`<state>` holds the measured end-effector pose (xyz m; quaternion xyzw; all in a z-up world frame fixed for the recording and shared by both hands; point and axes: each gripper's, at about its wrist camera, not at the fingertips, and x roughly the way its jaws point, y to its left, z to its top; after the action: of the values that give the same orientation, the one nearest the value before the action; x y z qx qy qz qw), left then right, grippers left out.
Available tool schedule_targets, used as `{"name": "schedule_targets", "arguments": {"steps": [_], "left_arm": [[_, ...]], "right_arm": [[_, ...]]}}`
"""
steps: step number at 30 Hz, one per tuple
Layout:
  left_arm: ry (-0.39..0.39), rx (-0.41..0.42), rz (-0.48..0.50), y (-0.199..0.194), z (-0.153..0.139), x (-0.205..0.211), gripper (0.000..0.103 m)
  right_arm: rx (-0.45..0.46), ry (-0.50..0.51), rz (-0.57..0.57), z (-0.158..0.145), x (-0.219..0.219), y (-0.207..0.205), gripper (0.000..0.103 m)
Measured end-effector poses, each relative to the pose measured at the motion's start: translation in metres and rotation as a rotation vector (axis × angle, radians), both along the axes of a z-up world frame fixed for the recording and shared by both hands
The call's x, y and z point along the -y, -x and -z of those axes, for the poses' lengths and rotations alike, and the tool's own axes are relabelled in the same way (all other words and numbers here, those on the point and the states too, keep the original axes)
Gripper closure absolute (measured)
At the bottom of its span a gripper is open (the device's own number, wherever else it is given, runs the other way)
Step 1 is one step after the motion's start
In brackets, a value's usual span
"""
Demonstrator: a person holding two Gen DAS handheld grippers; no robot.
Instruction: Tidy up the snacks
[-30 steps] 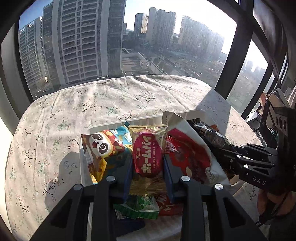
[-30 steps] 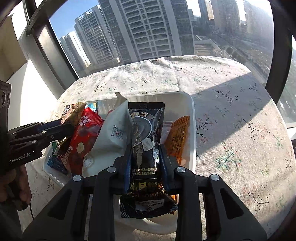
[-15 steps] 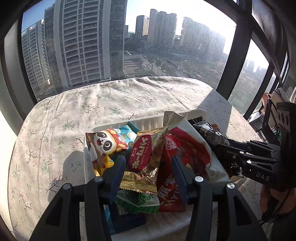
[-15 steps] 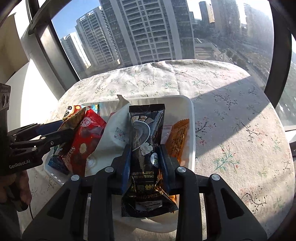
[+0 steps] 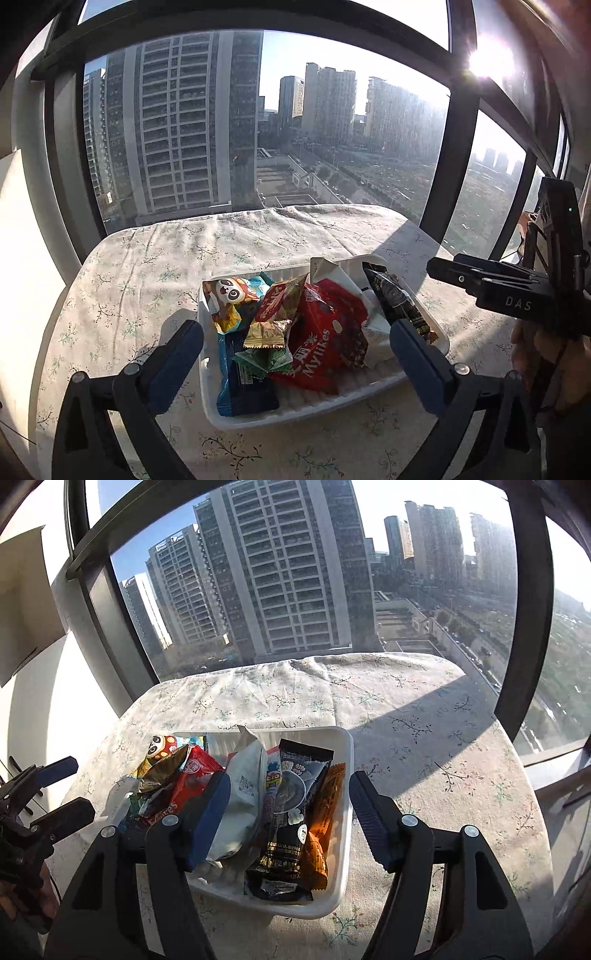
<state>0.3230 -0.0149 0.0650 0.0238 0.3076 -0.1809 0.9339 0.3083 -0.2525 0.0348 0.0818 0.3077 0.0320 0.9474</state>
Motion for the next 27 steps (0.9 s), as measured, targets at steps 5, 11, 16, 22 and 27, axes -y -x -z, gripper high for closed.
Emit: {"name": "schedule_targets", "arguments": {"steps": [5, 11, 16, 22, 27], "left_arm": [[0.009, 0.095, -0.068, 0.049, -0.014, -0.011, 0.000], [0.014, 0.299, -0.161, 0.135, -0.044, -0.028, 0.000], [0.047, 0.476, -0.248, 0.213, -0.073, -0.043, 0.000], [0.056, 0.465, -0.240, 0.261, -0.079, -0.052, 0.000], [-0.009, 0.452, -0.331, 0.300, -0.072, -0.055, 0.000]], "right_arm": [[0.163, 0.026, 0.010, -0.040, -0.008, 0.057, 0.016], [0.497, 0.125, 0.037, -0.077, -0.037, 0.160, 0.000], [0.721, 0.163, 0.059, -0.095, -0.059, 0.246, 0.000], [0.809, 0.092, 0.100, -0.103, -0.072, 0.323, 0.000], [0.836, 0.120, 0.101, -0.096, -0.092, 0.382, 0.000]]}}
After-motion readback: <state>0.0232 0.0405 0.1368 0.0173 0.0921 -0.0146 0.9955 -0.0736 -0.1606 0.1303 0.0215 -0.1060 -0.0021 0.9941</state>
